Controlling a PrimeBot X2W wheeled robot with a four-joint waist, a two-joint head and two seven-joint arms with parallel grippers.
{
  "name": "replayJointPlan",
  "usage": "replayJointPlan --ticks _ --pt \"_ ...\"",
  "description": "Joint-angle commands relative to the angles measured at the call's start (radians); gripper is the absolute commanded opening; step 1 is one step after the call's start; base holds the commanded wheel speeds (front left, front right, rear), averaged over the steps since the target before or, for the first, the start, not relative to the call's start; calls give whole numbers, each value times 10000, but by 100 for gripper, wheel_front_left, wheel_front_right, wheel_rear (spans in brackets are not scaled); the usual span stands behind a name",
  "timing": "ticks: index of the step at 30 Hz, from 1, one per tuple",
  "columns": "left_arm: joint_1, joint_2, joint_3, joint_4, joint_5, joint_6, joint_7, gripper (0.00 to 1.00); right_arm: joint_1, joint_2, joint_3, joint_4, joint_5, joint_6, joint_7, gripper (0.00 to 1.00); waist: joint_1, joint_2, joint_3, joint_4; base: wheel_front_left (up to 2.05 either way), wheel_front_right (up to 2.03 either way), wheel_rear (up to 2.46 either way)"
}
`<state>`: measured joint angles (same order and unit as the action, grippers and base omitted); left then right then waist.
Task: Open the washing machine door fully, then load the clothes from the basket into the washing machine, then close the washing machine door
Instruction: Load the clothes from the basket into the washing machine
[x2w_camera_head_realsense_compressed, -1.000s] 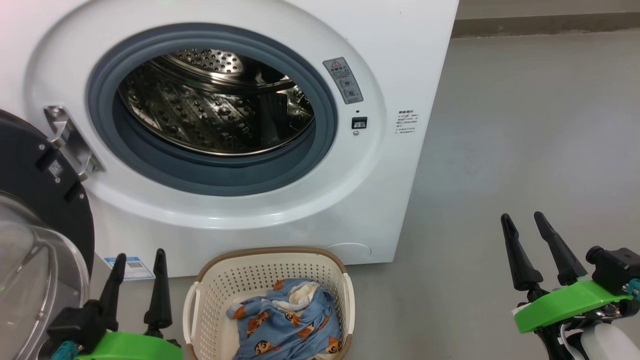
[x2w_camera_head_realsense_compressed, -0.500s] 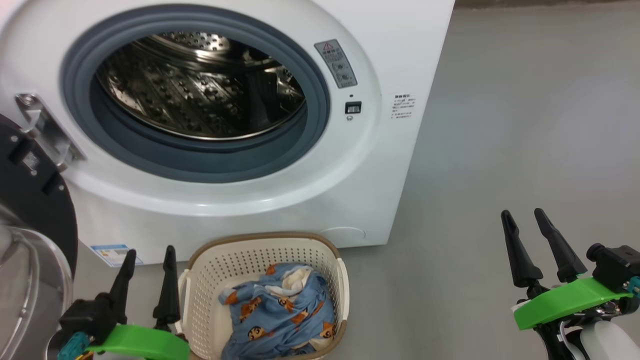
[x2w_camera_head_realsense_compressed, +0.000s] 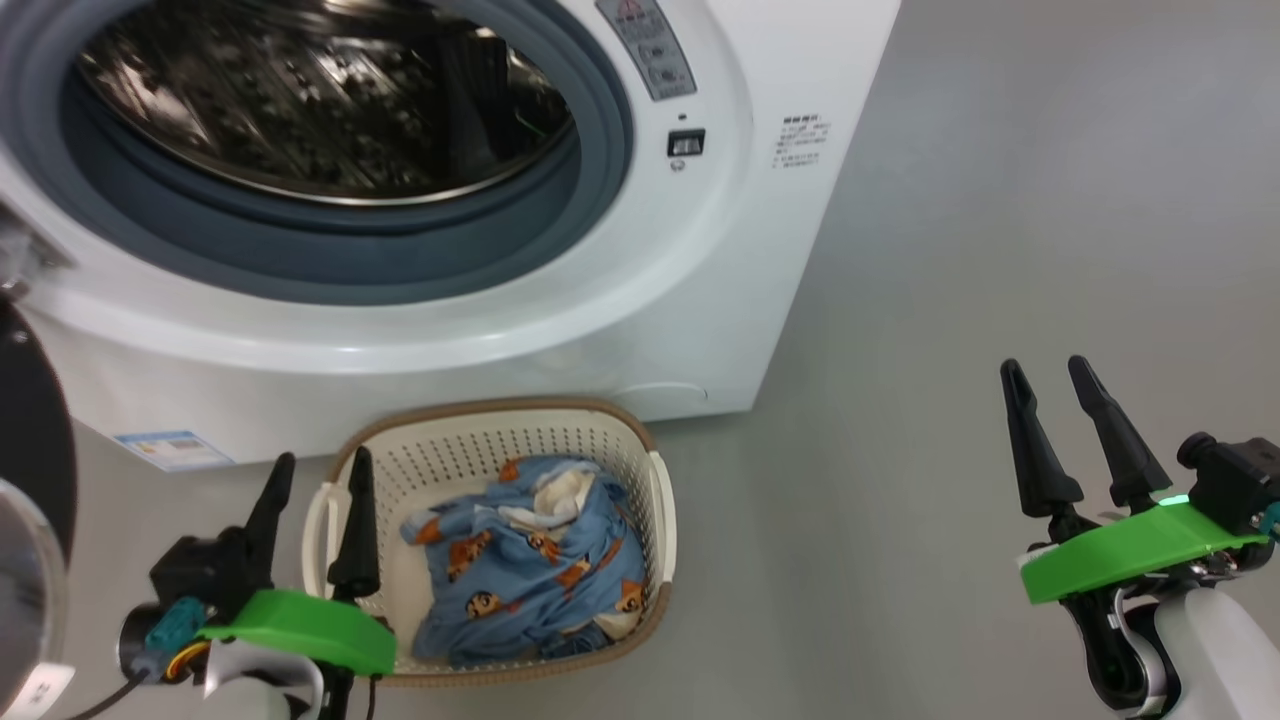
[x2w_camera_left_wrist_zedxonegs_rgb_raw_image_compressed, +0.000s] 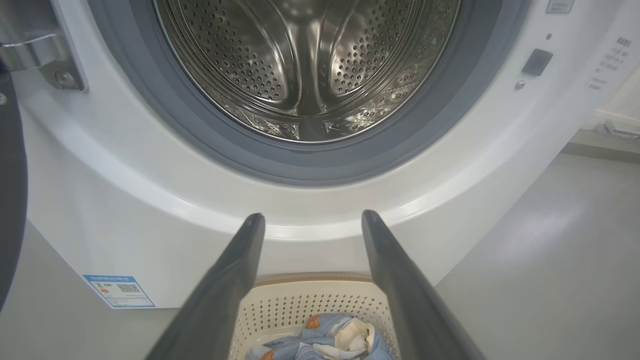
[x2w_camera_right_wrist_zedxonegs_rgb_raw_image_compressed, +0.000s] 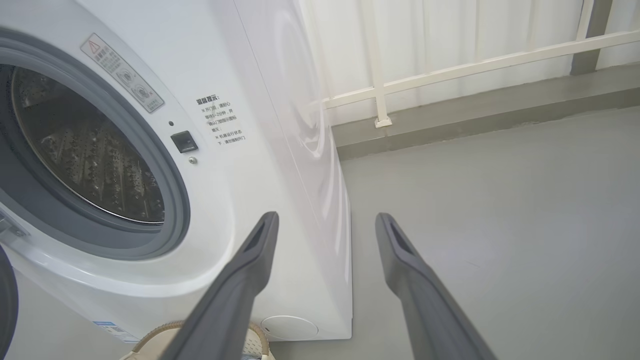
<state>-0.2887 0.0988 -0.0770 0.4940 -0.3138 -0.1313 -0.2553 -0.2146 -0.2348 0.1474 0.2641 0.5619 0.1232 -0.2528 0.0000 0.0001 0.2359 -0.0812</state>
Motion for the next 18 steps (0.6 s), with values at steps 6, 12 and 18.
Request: replayJointPlan --ticks 6,12,18 --pt "-886 286 -82 549 31 6 -65 100 -527 50 82 -313 -20 75 -90 100 0 -1 1139 -442 0 0 0" --pt "-1514 466 -617 1241 -107 6 -65 100 -823 246 41 -390 -73 75 -90 100 0 -1 1908 -670 0 0 0" --pt "-2130 615 -1478 2211 -283 6 55 100 -1101 366 -1 -444 -97 75 -90 100 0 -1 2552 -809 0 0 0"
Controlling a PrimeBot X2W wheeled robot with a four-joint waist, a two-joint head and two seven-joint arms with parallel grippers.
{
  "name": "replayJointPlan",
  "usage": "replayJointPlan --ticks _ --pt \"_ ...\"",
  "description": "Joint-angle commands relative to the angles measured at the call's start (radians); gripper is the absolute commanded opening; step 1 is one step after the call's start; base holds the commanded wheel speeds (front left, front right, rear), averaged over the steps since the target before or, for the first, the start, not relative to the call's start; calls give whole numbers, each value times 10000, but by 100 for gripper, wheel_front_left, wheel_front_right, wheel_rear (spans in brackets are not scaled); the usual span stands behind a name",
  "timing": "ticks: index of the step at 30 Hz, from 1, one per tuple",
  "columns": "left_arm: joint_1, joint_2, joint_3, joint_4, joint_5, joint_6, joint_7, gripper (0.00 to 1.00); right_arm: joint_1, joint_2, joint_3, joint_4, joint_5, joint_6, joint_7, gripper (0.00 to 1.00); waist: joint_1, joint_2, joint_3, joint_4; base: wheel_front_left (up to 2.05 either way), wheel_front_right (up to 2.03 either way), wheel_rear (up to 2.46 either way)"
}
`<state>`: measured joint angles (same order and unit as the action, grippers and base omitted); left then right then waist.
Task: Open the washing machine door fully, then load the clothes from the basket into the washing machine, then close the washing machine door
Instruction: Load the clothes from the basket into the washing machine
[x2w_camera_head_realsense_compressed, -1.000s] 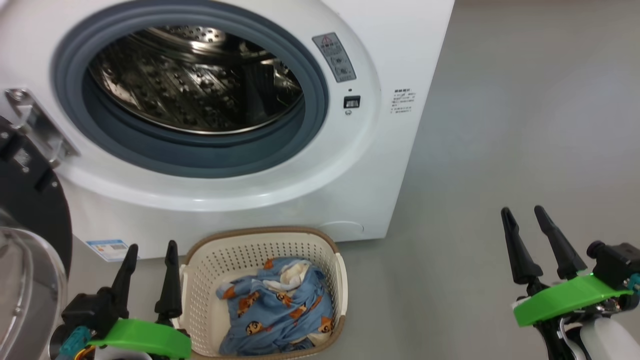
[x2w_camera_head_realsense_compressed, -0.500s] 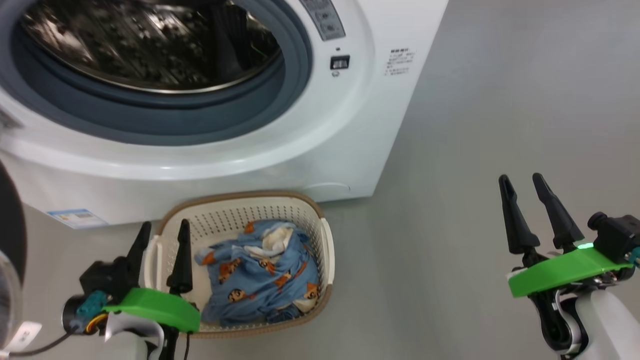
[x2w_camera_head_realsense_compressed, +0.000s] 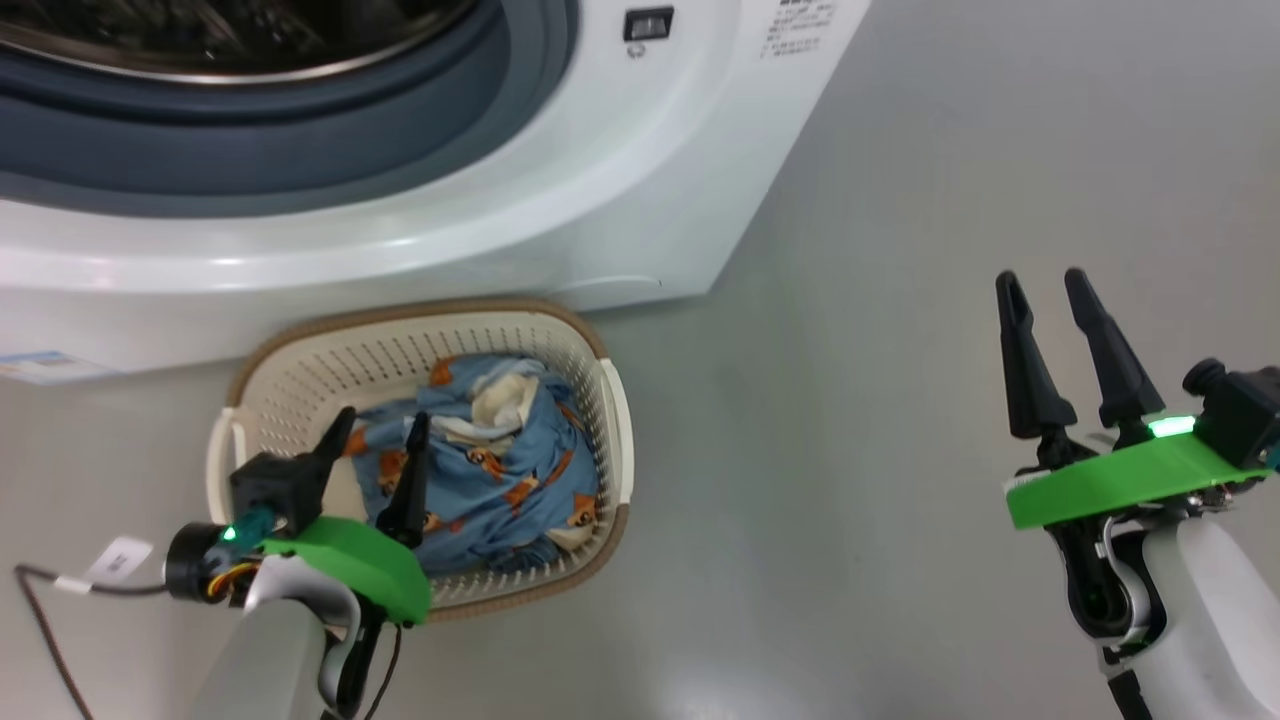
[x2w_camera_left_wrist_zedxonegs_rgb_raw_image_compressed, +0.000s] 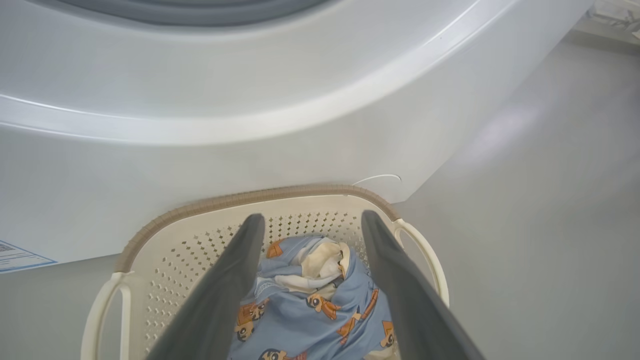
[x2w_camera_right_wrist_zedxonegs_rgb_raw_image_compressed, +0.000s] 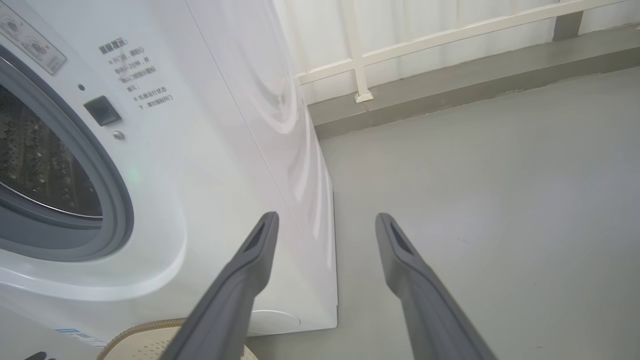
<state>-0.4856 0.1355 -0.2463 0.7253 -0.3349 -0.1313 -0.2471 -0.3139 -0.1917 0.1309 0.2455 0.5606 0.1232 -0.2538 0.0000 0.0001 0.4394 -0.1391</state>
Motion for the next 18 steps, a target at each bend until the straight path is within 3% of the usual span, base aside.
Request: replayJointPlan --ticks 1,18 --pt "-296 280 30 97 -107 6 1 100 -172 -40 160 -272 -85 75 -80 100 0 -1 646 -258 0 0 0" --pt "-2362 533 -3564 2815 -1522 6 1163 100 -961 269 123 -481 -160 75 -80 100 0 -1 2301 -705 0 0 0"
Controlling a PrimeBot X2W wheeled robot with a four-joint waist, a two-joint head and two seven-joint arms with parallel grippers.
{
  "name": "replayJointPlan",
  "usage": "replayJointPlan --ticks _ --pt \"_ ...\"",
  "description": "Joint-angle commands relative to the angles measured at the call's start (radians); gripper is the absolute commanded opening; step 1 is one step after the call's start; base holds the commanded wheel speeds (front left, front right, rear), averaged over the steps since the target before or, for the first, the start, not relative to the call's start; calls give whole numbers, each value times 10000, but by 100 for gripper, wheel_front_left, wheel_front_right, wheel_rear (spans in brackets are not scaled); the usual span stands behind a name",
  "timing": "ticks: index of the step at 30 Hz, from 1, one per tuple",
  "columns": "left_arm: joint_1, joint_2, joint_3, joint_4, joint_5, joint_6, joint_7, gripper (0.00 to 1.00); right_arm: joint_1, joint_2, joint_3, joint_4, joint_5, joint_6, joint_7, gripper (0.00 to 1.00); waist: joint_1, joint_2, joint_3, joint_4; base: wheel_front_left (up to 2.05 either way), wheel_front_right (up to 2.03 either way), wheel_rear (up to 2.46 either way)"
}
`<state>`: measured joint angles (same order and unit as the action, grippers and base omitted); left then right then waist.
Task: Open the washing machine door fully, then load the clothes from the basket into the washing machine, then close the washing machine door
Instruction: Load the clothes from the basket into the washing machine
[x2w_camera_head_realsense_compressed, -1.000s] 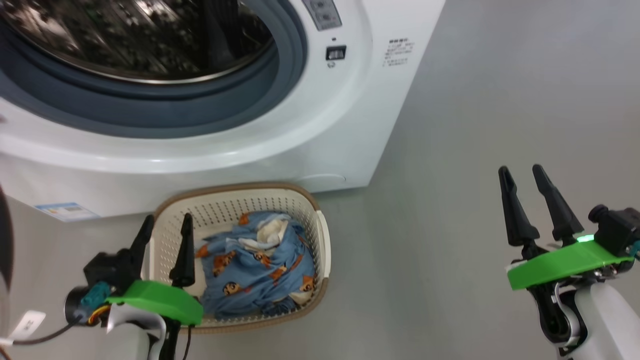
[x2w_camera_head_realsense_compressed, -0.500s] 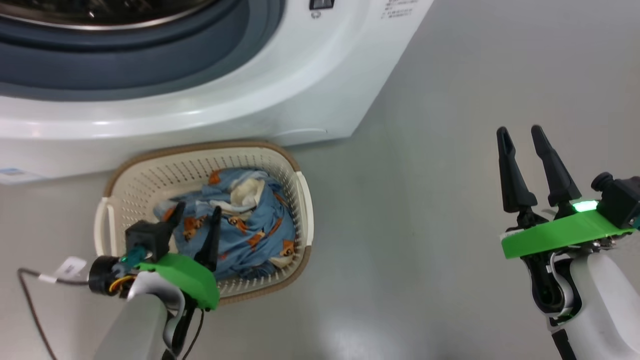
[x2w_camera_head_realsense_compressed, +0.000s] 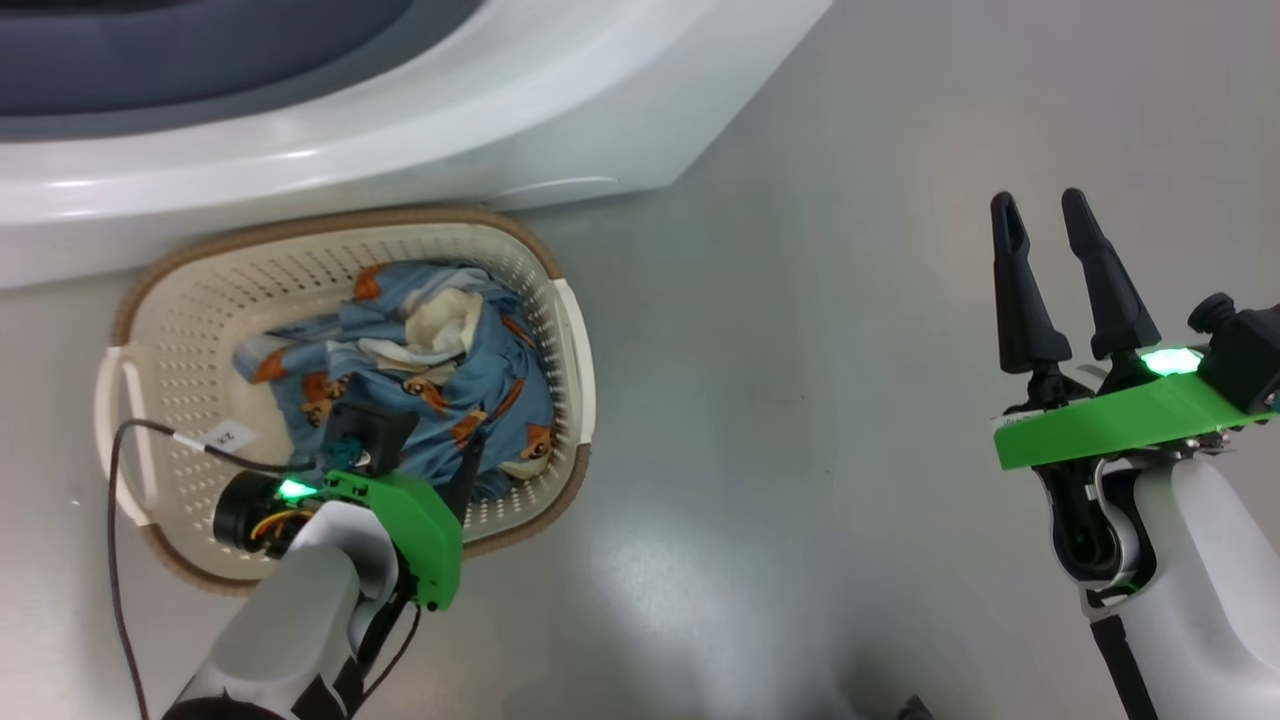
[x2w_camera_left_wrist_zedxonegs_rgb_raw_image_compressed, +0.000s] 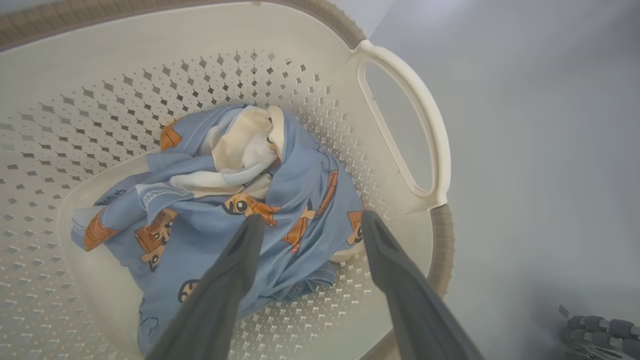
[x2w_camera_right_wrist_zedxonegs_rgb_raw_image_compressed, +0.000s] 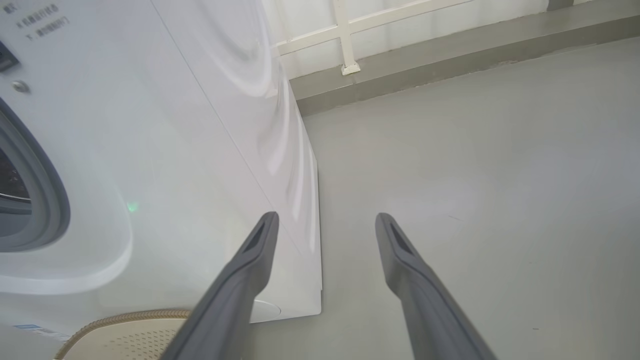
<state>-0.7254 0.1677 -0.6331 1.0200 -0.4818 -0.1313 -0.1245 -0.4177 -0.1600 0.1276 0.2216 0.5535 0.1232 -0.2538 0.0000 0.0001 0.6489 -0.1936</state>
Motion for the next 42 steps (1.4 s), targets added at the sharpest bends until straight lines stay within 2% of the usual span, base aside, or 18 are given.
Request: replayJointPlan --ticks 1,6,11,28,34,39,42 --pt "-127 268 -74 101 -214 6 75 100 23 -1 160 -255 -85 75 -80 100 0 -1 342 -238 0 0 0" --pt "-563 438 -984 546 -567 6 533 100 -86 110 174 -302 -82 75 -80 100 0 -1 679 -424 0 0 0" --pt "-1224 619 -1441 1051 -751 6 574 100 -194 226 226 -350 -82 75 -80 100 0 -1 993 -593 0 0 0" --pt "-2900 1078 -2140 2364 -946 9 1153 100 -827 320 390 -338 229 75 -80 100 0 -1 2398 -1291 0 0 0" --pt "-3086 1140 -2230 2574 -924 183 1434 100 -832 493 516 -394 230 75 -80 100 0 -1 2626 -1605 0 0 0" --pt "-3318 1399 -2152 2646 -966 677 1355 100 -803 572 570 -421 246 75 -80 100 0 -1 2768 -1857 3 3 3" --pt "-3327 1555 -2097 2667 -1051 711 1346 100 -788 595 544 -482 114 75 -80 100 0 -1 2827 -1802 16 16 16"
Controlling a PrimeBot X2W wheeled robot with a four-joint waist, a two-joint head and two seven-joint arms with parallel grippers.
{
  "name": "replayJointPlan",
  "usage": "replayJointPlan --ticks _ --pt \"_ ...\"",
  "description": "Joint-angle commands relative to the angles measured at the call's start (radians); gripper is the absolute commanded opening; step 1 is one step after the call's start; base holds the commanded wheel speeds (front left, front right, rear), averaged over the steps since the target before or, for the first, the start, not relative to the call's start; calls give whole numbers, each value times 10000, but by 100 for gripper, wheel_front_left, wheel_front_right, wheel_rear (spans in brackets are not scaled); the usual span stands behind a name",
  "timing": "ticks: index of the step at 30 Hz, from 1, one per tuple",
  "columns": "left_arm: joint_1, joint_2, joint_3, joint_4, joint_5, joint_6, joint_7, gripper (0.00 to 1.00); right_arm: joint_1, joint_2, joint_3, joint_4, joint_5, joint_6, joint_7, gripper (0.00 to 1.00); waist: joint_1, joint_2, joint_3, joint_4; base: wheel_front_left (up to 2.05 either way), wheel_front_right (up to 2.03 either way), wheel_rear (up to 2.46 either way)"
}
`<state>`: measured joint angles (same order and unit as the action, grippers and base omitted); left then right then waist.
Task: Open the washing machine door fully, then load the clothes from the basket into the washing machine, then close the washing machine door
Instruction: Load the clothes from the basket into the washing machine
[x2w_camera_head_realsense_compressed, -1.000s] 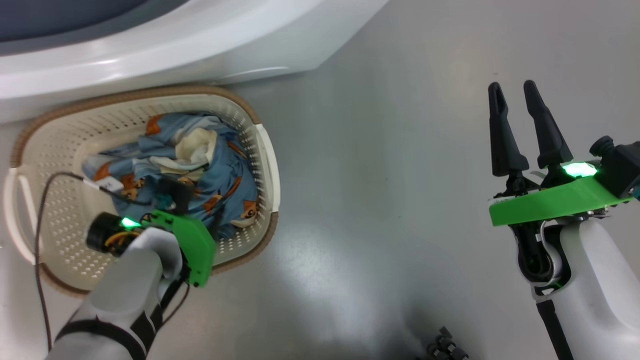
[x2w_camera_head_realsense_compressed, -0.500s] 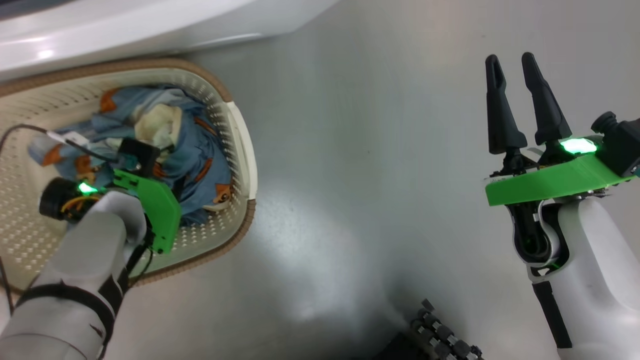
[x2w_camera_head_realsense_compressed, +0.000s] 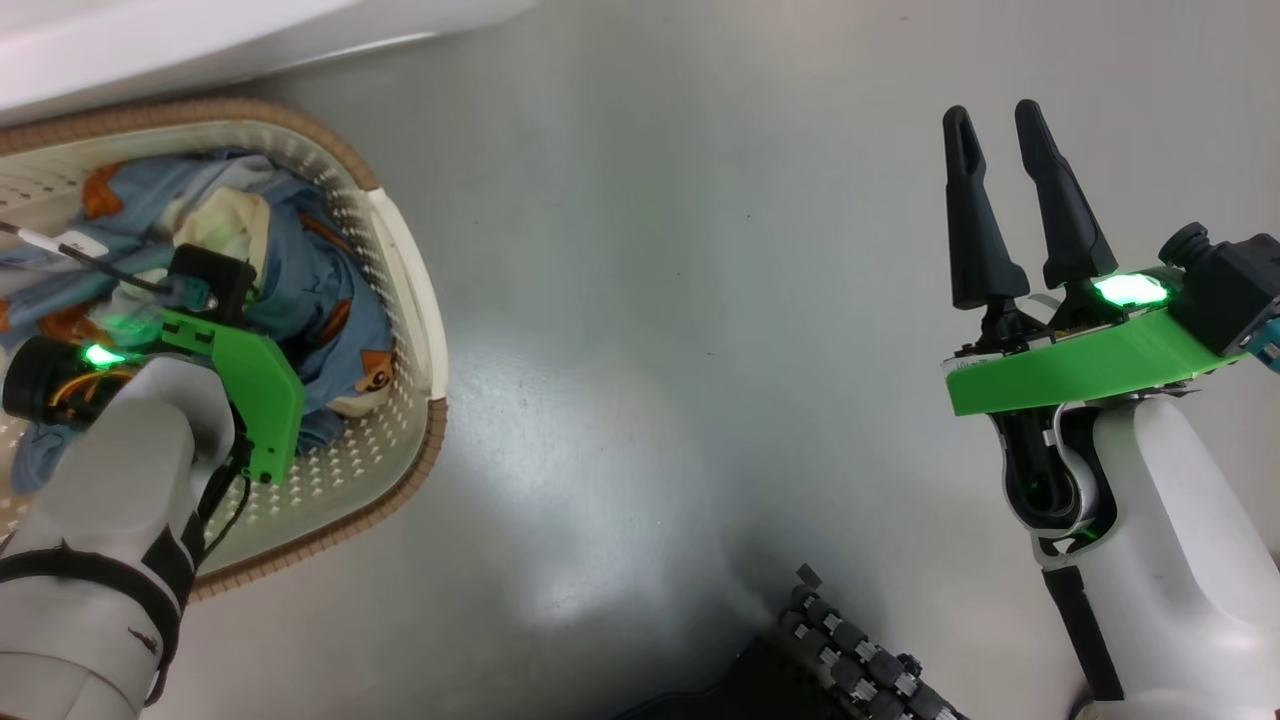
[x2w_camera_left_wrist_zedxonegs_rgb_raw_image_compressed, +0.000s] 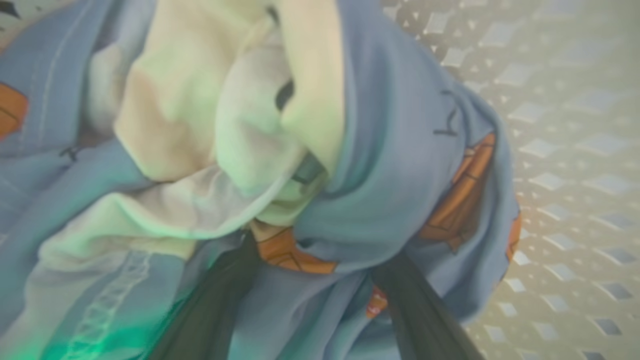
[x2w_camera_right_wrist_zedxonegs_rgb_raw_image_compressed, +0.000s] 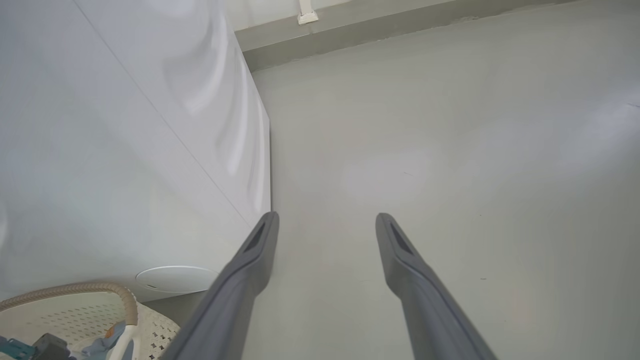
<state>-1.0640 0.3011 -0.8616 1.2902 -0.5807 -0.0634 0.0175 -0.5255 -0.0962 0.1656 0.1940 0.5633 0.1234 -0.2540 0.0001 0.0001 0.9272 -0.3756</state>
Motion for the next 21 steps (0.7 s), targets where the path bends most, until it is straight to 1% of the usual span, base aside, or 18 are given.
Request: replayJointPlan --ticks 1,3,4,5,6,12,17,21 --pt "64 256 216 -29 -107 23 -36 100 290 -25 161 -219 -52 73 -78 100 -1 -1 63 56 14 14 14" --pt "83 302 269 -20 -202 -11 22 100 298 27 150 -244 -185 73 -78 100 -1 -1 94 127 11 11 11" --pt "96 316 280 -17 -232 -25 29 98 303 57 149 -255 -247 73 -78 100 -1 -1 103 157 9 9 9" --pt "106 324 287 -14 -257 -37 26 44 306 87 151 -263 -306 73 -78 100 -1 -1 109 185 8 8 8" --pt "106 328 286 -12 -268 -41 -14 0 307 115 149 -269 -361 73 -78 100 -1 -1 113 214 7 7 7" --pt "66 223 306 -5 -364 -117 -465 0 257 209 117 -253 -498 73 -78 100 -1 -1 42 337 1 1 1" --pt "235 157 378 -1 -544 -258 -784 0 233 202 108 -223 -518 73 -78 100 -1 -1 -303 507 0 0 0" --pt "558 32 444 -1 -758 -463 -1197 0 262 177 133 -171 -507 73 -78 100 -1 -1 -723 642 0 0 0"
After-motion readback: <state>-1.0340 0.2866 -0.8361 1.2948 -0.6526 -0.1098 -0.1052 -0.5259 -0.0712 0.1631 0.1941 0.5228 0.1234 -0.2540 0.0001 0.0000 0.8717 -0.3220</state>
